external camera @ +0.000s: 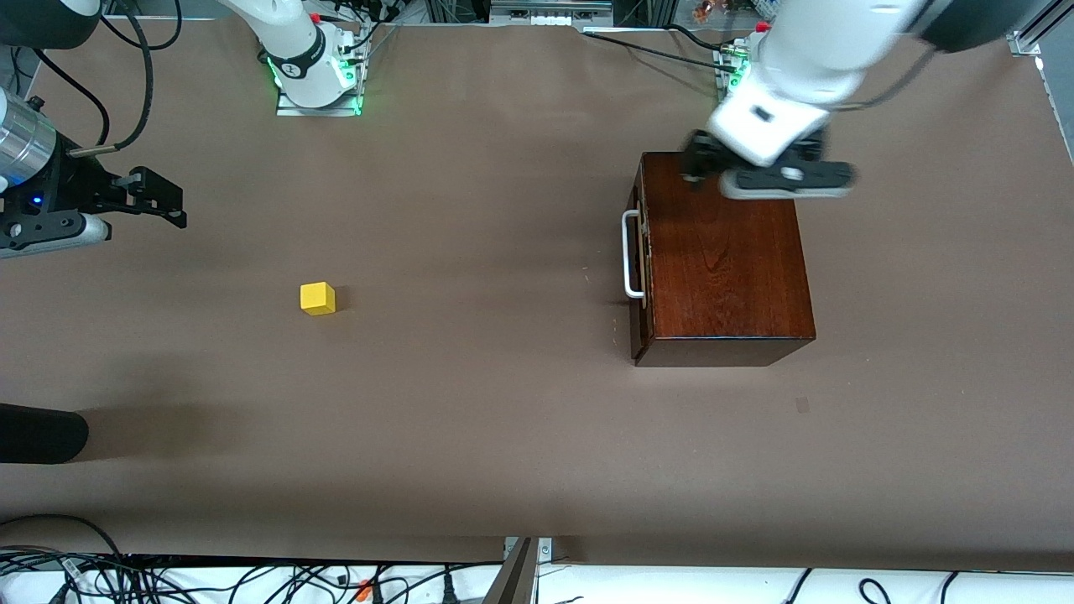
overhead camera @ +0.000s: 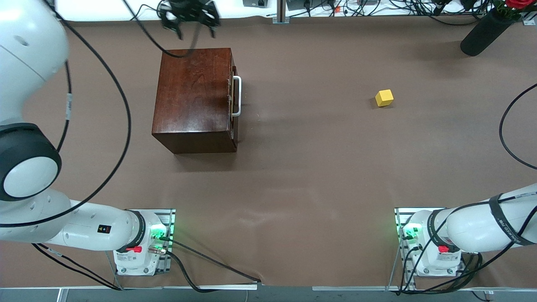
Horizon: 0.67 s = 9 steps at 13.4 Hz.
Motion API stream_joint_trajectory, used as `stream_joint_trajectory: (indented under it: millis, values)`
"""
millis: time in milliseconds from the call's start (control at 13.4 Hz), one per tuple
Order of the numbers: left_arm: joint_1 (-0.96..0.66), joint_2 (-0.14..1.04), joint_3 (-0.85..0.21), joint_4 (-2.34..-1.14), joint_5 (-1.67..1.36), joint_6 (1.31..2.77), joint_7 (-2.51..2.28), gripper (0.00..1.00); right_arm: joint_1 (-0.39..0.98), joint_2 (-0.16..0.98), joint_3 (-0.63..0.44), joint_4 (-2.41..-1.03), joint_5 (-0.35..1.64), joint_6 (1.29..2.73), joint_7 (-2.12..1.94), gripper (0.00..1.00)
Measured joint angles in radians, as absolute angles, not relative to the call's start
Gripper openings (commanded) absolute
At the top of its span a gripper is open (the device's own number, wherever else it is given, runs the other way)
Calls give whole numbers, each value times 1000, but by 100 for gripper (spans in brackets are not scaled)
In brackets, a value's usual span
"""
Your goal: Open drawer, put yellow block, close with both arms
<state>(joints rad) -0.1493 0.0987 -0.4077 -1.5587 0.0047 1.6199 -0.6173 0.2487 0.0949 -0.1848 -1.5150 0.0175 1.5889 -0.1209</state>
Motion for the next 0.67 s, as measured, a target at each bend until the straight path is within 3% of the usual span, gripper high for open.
stream_joint_trajectory:
  millis: [447, 671]
  values:
    - [-403, 260, -459, -1544, 185, 1656, -939, 100, 249, 95, -184, -1515, 18, 1590, -121, 100]
    - [-455, 346, -458, -1529, 256, 1700, -1007, 100, 249, 95, -184, -1515, 18, 1591, -121, 100]
